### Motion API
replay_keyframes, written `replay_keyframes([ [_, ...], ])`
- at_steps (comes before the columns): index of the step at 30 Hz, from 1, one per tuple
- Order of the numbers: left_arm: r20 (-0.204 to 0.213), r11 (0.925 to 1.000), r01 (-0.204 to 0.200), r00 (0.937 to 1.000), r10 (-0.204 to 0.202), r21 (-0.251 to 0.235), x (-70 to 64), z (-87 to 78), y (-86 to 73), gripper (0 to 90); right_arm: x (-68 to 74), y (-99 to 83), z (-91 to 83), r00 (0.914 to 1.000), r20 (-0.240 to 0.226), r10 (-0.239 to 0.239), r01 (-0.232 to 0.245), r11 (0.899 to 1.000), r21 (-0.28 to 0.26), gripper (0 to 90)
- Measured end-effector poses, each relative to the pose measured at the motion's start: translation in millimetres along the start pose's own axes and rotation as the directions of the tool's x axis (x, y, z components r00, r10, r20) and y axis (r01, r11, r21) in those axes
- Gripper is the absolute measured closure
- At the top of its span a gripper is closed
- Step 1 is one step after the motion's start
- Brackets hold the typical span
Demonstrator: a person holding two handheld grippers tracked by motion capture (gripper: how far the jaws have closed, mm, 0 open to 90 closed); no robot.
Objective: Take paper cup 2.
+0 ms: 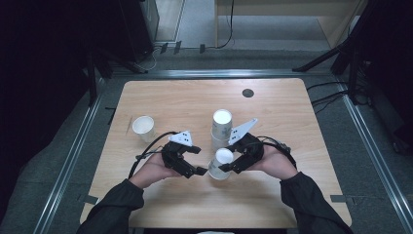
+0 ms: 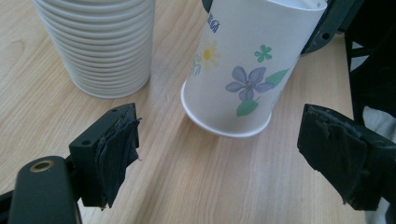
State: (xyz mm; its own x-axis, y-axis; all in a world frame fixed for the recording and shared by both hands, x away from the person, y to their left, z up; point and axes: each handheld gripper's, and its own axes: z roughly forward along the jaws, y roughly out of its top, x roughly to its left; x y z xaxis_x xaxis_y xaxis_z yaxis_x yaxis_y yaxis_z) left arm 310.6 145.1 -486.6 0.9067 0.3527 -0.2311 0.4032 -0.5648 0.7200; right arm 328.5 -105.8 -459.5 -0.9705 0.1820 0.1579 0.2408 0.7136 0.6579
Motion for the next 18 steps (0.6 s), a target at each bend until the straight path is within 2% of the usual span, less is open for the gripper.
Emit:
replay_keyframes([
  [10,0.024,0.9997,-0.025,0.9994,0.025,0.001,-4.1,6.8,1.1,11.8,1.5,3.9,-2.7,0.9998,-0.019,0.005,-0.006,0.998,-0.056,34.6],
  [13,0.035,0.9994,-0.033,0.9988,0.033,-0.013,-4.6,8.1,1.6,11.9,2.8,6.0,-3.5,0.9990,-0.044,-0.001,-0.003,0.996,-0.085,34.6],
  [18,0.057,0.9973,-0.058,0.9966,0.060,-0.045,-7.3,9.0,2.8,12.3,6.8,9.6,-3.9,0.9984,-0.055,-0.010,0.005,0.995,-0.097,34.6],
])
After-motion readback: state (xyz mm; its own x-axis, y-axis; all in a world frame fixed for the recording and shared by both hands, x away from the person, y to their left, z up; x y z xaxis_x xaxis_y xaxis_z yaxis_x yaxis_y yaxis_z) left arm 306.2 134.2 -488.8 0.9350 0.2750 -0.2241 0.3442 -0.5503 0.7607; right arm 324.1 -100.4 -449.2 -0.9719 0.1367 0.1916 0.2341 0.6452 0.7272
